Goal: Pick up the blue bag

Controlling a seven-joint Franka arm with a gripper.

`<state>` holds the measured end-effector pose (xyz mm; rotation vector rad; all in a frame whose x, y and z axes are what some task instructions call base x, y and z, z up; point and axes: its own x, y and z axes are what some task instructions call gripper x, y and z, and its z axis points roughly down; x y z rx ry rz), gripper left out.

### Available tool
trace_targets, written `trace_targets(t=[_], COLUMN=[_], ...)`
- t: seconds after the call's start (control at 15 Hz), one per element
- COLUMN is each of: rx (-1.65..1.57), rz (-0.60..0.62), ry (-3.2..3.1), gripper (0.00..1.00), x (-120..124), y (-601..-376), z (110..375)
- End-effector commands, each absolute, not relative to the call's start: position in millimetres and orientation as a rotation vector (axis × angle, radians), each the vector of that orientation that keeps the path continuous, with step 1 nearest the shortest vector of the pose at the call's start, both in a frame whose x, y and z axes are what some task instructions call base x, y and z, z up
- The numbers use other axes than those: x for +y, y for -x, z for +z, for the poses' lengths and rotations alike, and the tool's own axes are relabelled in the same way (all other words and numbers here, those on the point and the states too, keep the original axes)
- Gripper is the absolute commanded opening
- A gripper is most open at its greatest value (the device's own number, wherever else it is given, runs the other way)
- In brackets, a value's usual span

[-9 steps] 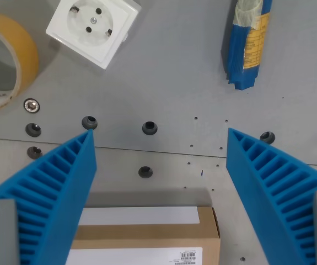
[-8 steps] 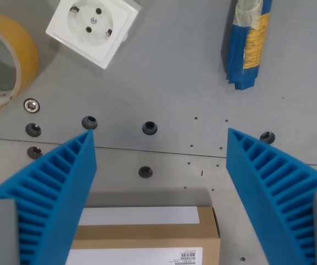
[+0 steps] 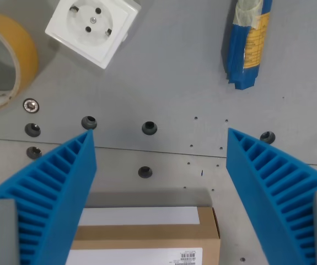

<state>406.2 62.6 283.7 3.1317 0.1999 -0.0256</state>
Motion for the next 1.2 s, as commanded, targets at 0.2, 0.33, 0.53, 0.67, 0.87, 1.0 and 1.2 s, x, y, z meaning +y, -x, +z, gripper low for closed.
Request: trace_targets(t=[0.2,0.33,0.53,0.67,0.87,1.0,1.2], rx=[0.190,0.180,0.169,0.163,0.148,0.141,0.136], rz=[0.033,0.051,0.060,0.061,0.060,0.060,0.052], ry=[-3.139,-3.137,-3.135,-3.134,-3.132,-3.131,-3.135], gripper=[1.00,1.00,1.00,1.00,1.00,1.00,1.00], x=[51,45,35,28,17,10,0], y=[-417,-423,-432,-438,-447,-454,-465], z=[267,258,243,233,219,209,194])
